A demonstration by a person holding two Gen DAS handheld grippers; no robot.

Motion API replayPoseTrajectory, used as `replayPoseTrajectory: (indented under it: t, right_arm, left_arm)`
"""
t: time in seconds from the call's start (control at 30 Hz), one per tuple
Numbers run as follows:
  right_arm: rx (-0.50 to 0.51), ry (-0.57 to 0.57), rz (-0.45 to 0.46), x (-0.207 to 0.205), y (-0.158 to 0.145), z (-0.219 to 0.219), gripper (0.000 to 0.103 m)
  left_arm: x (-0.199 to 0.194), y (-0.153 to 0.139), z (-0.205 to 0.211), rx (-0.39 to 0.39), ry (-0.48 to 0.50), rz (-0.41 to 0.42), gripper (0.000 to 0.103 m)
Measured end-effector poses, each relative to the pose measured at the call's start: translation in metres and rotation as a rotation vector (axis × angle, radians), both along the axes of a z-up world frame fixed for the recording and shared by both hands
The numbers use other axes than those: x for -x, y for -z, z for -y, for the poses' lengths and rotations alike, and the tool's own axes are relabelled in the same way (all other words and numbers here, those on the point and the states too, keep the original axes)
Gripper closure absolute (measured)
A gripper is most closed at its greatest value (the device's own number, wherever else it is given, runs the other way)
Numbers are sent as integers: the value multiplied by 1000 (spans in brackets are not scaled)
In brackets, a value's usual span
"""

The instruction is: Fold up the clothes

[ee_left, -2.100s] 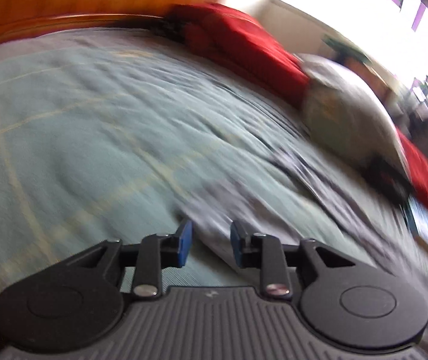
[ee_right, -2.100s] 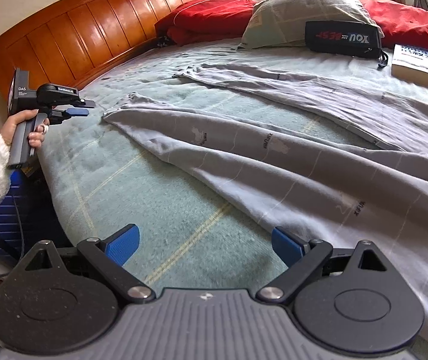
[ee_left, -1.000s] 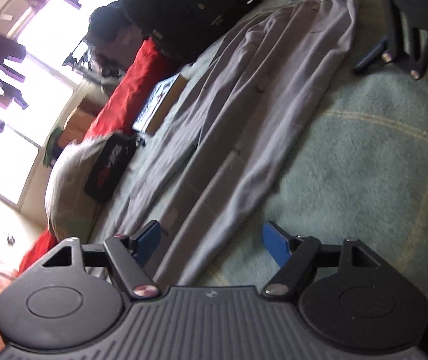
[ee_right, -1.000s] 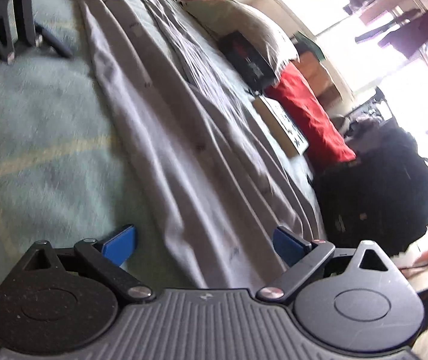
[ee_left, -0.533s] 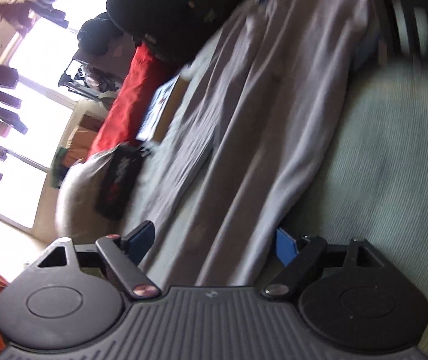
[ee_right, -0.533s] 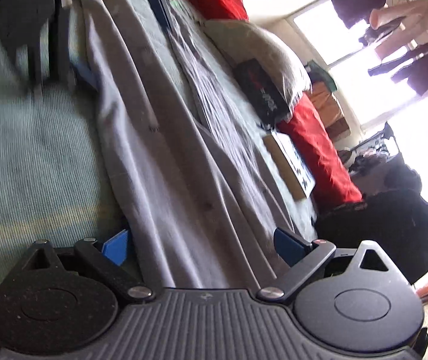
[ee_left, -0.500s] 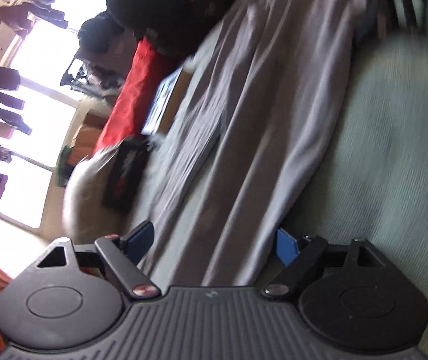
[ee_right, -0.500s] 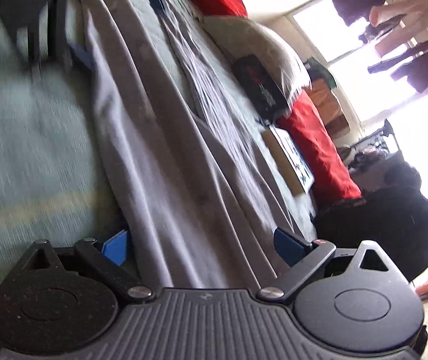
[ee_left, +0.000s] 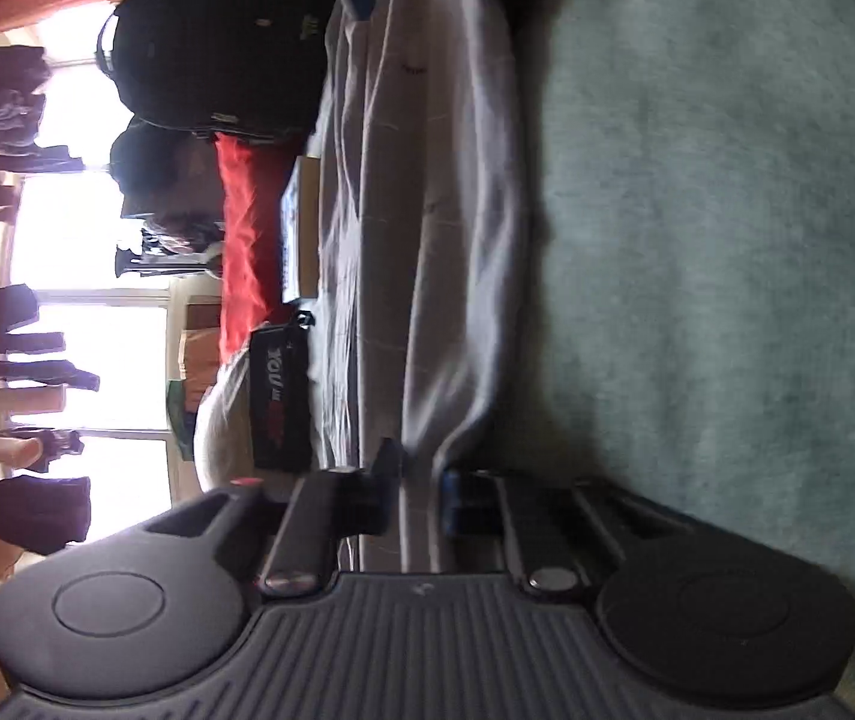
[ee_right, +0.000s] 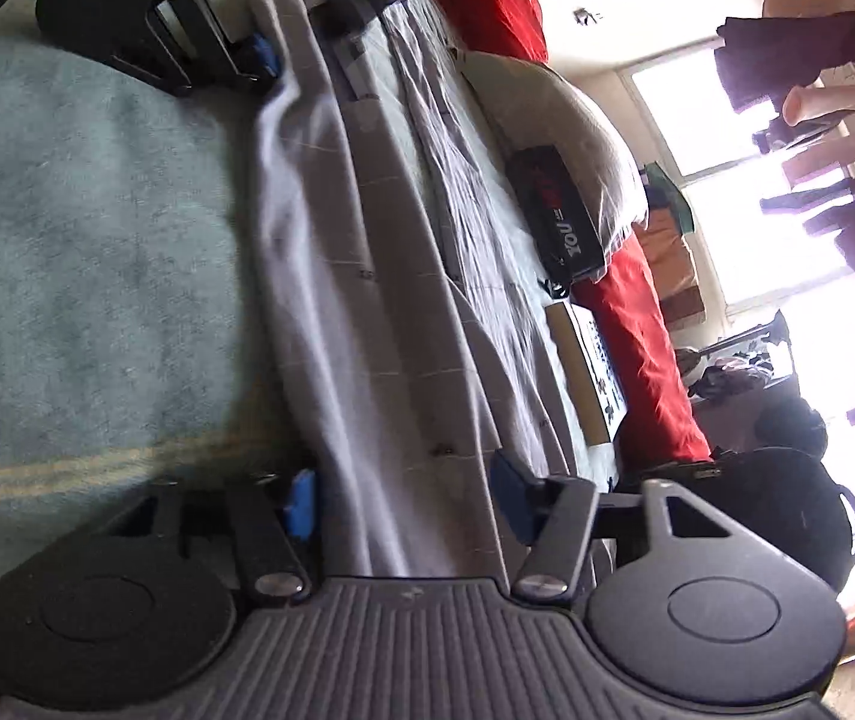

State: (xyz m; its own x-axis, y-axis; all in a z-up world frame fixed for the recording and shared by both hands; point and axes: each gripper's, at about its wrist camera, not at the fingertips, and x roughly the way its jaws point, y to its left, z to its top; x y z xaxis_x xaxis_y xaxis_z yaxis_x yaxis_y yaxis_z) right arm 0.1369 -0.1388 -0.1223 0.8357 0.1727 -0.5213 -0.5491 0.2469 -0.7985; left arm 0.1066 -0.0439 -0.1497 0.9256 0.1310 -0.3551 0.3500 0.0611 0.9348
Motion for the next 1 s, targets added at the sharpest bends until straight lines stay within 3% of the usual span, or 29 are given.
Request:
replayPoseTrajectory:
  t: [0.1,0.17,0.3,0.57,0.73,1.0]
  right_arm:
    - [-28,13,-9,2,4,0,59]
    - [-24,3,-33,4,10,-2,96]
    - [2,-21,-7,16,14,-2,98]
    - [-100,-24,-129,31,-30,23,99]
    - [-95,-42,-183,51,-36,34,99]
    - [-87,-24,-261,67,-24,45,98]
  left_arm:
    - [-1,0,-1,29,-15,11,97]
    - [-2,0,-2,36,-20,0,103]
    - [-2,-17,-4,119,-65,-39,102]
    - [32,-47,-1,151,-46,-79,102]
    - [62,-59,5,176,-35,-118,102]
    - [87,-46,14,212,-44,-201,102]
